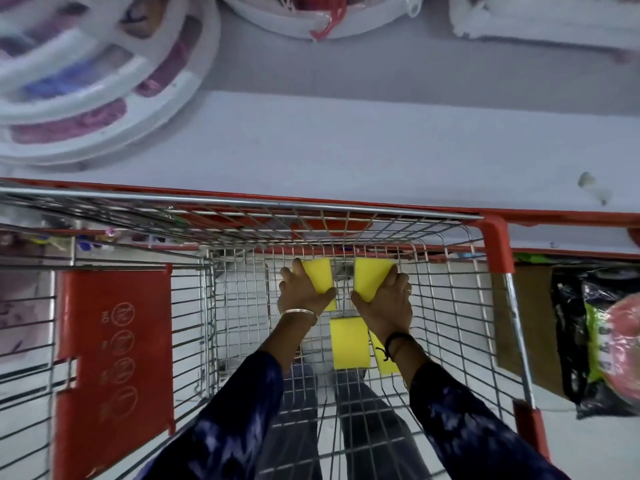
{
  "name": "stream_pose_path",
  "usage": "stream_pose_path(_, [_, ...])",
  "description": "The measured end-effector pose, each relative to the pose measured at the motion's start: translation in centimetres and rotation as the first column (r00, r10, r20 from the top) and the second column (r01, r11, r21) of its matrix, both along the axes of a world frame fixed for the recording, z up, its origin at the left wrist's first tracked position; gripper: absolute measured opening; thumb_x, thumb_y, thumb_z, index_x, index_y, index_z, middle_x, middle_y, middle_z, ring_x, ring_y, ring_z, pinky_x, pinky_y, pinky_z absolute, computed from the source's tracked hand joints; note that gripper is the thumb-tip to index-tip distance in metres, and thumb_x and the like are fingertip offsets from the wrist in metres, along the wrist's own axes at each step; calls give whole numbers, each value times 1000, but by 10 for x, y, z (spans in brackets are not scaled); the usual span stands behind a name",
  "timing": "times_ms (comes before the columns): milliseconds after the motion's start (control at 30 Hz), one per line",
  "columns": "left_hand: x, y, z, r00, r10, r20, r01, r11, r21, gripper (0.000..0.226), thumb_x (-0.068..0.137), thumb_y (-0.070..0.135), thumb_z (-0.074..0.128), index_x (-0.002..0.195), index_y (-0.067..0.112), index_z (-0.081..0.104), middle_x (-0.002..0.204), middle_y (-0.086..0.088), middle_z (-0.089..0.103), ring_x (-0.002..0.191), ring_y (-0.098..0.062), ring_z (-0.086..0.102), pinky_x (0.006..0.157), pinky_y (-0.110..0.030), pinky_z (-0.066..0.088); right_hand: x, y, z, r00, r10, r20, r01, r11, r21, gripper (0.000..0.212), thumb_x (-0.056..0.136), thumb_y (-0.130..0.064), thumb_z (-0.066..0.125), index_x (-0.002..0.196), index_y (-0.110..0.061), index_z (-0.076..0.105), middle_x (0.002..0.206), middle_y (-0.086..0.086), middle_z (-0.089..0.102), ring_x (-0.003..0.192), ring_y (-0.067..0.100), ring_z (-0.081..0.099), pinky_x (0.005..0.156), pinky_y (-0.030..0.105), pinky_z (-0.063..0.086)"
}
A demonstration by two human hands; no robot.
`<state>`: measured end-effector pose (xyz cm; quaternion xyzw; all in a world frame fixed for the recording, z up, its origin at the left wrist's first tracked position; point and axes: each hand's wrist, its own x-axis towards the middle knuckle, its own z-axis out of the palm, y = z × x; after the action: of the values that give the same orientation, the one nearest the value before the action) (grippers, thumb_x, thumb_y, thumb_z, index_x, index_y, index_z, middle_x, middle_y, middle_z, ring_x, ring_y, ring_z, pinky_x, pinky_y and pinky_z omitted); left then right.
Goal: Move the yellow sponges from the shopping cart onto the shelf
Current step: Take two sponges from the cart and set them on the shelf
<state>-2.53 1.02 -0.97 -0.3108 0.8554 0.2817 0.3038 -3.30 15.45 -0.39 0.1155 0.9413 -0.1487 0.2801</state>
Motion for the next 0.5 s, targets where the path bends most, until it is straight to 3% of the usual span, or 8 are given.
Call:
stream_pose_path(267, [21,-1,94,990,-53,-129,47,998,-44,105,71,54,73,146,9,16,152,-20,21,132,-41,39,95,-51,48,11,4,88,996,49,-71,-55,995,-86,108,79,-56,66,152,-4,6,159,20,10,144,38,23,103,47,46])
stream_pose_path(400, [26,-4,142,978,-67,-198,54,996,-70,108,72,54,72,149,10,10,153,-21,20,134,-41,38,98,-50,46,12,7,134,984,69,-161,-93,985,-143,105,75,-56,69,150,-4,17,154,18,23,136,34,37,94,41,49])
stream_pose_path(500, [26,-5,182,960,-80,-269,56,994,-94,100,73,53,72,146,9,18,145,-18,29,128,-38,44,93,-45,49,10,8,173,964,89,-252,-134,977,-166,94,72,-58,68,142,-5,33,137,14,40,122,33,49,89,38,52])
